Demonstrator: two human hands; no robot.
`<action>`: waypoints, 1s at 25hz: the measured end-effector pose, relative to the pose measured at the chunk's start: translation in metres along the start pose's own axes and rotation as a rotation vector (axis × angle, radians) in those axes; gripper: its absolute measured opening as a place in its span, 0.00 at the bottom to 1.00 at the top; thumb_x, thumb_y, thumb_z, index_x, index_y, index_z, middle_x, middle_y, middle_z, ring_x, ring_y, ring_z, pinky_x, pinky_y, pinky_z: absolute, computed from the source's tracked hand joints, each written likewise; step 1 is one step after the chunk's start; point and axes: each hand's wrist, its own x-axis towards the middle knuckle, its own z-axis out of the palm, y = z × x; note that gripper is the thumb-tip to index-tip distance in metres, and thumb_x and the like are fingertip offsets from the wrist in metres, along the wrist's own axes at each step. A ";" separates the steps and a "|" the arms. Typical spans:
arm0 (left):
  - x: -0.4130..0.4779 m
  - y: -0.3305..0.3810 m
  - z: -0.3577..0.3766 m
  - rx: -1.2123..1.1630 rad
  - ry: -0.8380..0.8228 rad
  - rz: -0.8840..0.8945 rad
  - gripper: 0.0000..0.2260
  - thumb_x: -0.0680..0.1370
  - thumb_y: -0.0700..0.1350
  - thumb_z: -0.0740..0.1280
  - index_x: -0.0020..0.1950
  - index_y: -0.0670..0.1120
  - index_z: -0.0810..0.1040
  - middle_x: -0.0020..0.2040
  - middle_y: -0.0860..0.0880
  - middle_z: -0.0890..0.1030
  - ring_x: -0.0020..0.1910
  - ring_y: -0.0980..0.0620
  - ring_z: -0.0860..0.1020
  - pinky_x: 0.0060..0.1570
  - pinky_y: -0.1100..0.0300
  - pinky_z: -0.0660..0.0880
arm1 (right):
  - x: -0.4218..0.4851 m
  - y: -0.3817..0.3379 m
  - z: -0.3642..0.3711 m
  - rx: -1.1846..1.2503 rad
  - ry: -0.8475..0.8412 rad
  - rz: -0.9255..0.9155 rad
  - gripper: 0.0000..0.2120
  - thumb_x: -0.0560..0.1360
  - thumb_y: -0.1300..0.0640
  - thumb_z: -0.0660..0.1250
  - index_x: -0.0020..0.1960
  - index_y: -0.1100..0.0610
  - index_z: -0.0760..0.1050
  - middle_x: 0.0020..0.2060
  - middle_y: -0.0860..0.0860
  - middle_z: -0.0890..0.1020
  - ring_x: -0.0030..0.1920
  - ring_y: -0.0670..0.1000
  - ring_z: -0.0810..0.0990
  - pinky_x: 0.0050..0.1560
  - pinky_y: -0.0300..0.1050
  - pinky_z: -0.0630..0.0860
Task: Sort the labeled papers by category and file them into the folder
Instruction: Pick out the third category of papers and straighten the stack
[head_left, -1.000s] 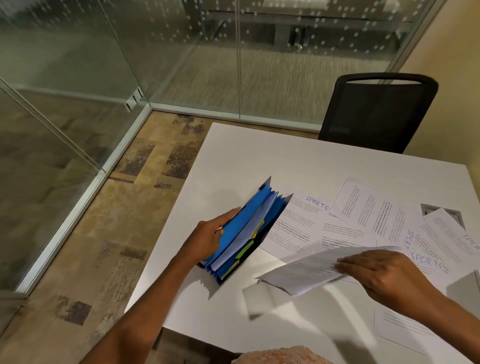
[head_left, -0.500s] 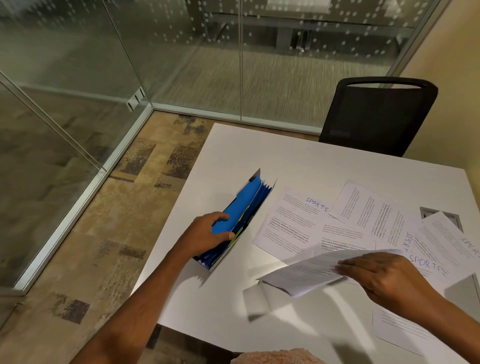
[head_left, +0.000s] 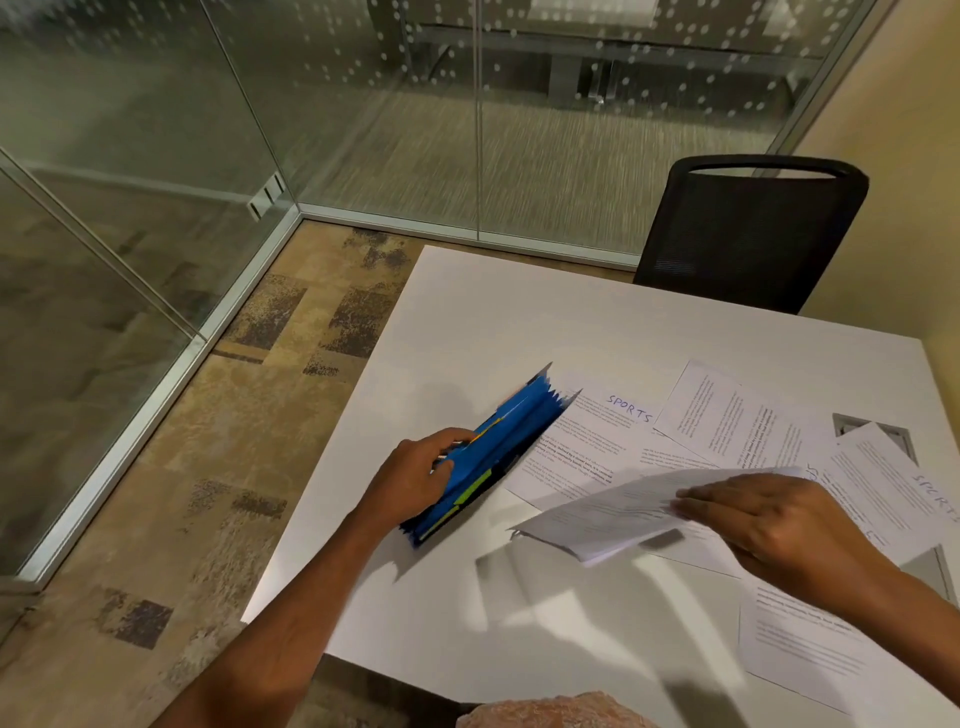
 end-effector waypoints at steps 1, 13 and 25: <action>-0.001 0.003 0.002 -0.025 -0.019 0.007 0.27 0.82 0.37 0.63 0.73 0.66 0.74 0.60 0.54 0.85 0.59 0.65 0.81 0.58 0.65 0.80 | 0.005 0.003 -0.007 -0.012 0.009 0.002 0.20 0.72 0.67 0.73 0.60 0.54 0.89 0.54 0.50 0.90 0.49 0.53 0.91 0.52 0.49 0.86; -0.002 0.010 0.029 -0.239 -0.082 -0.143 0.26 0.83 0.39 0.66 0.73 0.68 0.73 0.63 0.45 0.84 0.59 0.59 0.82 0.50 0.72 0.77 | 0.059 0.034 -0.072 -0.205 0.104 -0.204 0.14 0.83 0.62 0.68 0.65 0.56 0.86 0.59 0.54 0.88 0.55 0.56 0.90 0.53 0.59 0.87; -0.010 0.028 0.029 -0.305 -0.088 -0.199 0.24 0.84 0.39 0.65 0.75 0.61 0.73 0.63 0.49 0.85 0.44 0.61 0.85 0.38 0.65 0.80 | 0.105 0.015 -0.012 -0.309 -0.246 -0.441 0.17 0.69 0.59 0.83 0.56 0.59 0.86 0.51 0.57 0.89 0.48 0.59 0.90 0.52 0.58 0.88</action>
